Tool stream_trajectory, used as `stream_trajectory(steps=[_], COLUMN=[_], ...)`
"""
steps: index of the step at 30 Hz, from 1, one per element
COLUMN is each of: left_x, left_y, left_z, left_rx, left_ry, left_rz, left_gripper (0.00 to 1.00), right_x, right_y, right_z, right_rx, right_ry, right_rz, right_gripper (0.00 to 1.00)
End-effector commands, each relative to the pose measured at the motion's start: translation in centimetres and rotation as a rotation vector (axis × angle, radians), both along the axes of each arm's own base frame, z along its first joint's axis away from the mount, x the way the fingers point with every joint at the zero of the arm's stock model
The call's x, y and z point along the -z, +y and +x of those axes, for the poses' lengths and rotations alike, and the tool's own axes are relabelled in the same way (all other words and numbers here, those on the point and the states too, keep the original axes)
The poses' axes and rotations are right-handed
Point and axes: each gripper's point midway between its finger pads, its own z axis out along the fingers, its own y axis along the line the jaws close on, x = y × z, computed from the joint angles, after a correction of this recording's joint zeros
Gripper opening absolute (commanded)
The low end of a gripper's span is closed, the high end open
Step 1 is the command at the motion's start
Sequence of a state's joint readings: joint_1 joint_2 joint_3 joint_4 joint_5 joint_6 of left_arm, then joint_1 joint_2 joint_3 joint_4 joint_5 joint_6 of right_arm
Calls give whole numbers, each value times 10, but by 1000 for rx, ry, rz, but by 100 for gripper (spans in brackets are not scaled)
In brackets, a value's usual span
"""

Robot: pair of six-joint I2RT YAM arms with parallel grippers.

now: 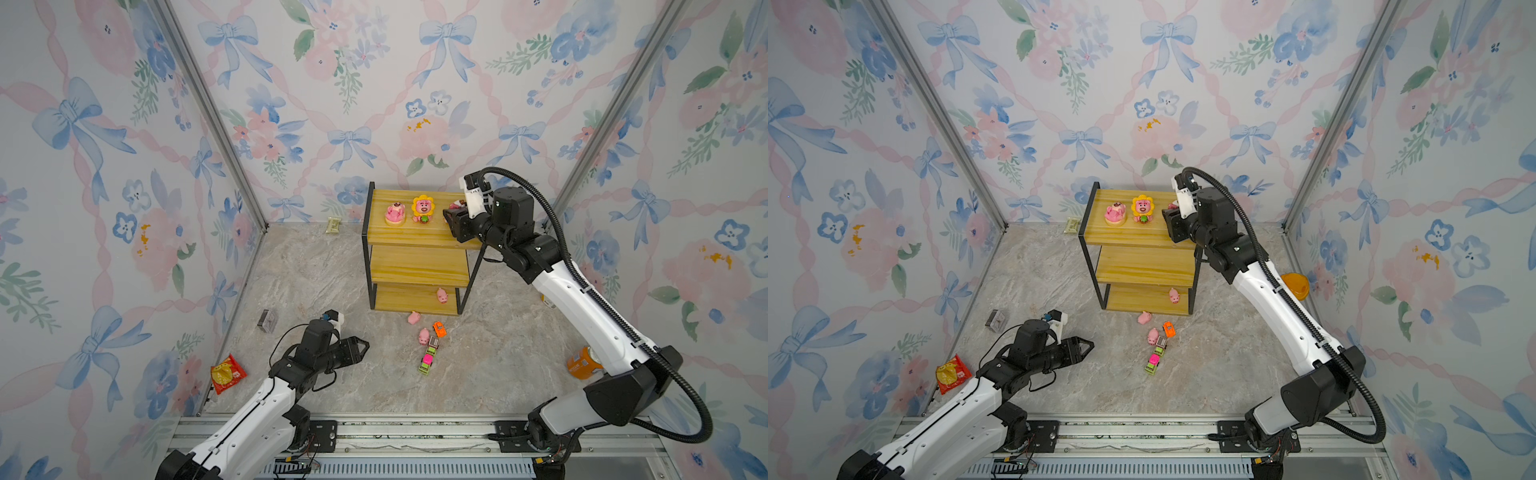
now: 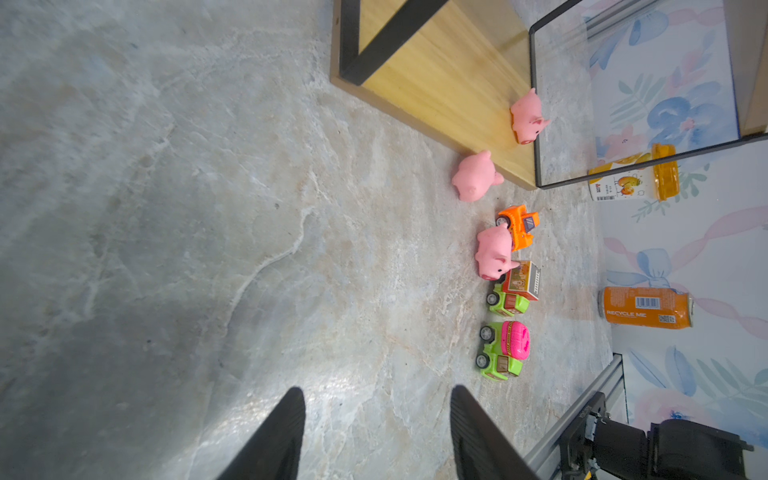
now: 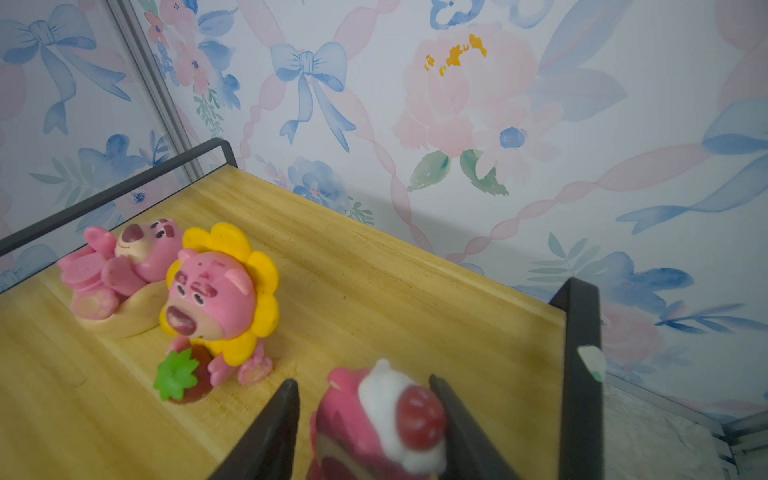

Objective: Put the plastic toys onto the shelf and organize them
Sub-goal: 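Lower the hooded bear onto the top shelf beside the sunflower bear, then open the right gripper and withdraw it while the left gripper moves toward the trucks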

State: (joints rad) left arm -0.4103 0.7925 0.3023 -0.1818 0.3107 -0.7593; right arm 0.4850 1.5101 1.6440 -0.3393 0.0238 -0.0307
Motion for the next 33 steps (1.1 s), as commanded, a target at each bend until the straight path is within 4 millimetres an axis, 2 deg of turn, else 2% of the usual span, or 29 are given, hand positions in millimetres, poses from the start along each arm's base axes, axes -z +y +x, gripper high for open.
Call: stream_trajectory(steps=[1, 8, 13, 18, 20, 22, 26, 29, 33], left_x=[-7, -7, -7, -7, -5, -3, -2, -2, -4], left_y=[1, 1, 1, 1, 1, 1, 2, 3, 1], left_z=[3, 3, 4, 4, 4, 4, 5, 5, 5], left_rx=[0, 4, 1, 0, -3, -3, -7, -4, -3], left_ry=[-20, -18, -17, -16, -10, -1, 1, -6, -5], left_rz=[3, 2, 2, 5, 8, 11, 17, 22, 14], left_gripper=[57, 58, 59, 61, 62, 63, 63, 64, 63], right_x=[-4, -20, -30, -39, -36, -25, 20, 67, 143], right_y=[-13, -26, -39, -53, -58, -60, -48, -30, -13], right_z=[-9, -22, -37, -73, -90, -109, -144, -168, -193], right_rx=[23, 53, 84, 94, 89, 70, -3, -50, -36], right_ry=[0, -44, -62, -98, -88, -59, 64, 177, 321], right_rz=[-4, -10, -18, 10, 34, 64, 108, 119, 114], right_gripper=[59, 69, 72, 72, 72, 72, 71, 69, 68])
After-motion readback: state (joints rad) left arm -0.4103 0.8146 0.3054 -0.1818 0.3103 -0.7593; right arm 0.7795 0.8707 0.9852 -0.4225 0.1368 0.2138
